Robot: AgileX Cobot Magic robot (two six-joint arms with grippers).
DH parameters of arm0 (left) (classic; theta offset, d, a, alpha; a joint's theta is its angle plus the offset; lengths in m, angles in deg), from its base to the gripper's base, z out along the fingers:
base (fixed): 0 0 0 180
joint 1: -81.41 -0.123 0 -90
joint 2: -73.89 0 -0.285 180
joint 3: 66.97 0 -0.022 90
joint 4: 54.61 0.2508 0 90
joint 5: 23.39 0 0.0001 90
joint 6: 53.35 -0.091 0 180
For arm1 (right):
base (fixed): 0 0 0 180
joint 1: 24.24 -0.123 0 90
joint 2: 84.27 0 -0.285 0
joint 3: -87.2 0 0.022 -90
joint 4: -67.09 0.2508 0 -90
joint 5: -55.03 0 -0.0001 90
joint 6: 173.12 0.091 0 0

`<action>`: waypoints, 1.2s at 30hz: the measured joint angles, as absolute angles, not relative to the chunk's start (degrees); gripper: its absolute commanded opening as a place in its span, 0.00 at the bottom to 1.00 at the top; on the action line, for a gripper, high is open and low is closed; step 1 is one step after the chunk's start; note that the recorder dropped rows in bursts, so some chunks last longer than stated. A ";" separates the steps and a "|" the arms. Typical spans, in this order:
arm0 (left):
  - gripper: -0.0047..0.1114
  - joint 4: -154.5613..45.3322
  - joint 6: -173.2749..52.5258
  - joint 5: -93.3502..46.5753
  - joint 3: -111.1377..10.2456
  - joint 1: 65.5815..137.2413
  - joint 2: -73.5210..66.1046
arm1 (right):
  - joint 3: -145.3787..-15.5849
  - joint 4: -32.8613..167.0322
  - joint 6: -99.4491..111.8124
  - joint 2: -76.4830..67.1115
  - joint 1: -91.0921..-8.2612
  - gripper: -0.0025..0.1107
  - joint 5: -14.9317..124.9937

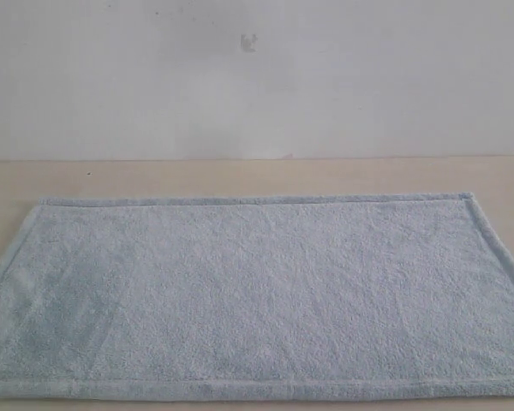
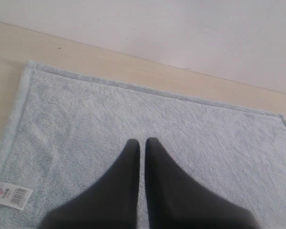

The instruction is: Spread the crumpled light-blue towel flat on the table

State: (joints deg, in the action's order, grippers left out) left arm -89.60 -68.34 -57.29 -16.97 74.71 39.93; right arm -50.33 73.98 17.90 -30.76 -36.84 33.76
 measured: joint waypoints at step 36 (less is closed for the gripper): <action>0.08 -91.30 -68.34 -62.39 -16.97 74.71 48.51 | -37.41 80.91 15.48 -60.23 -36.84 0.02 21.99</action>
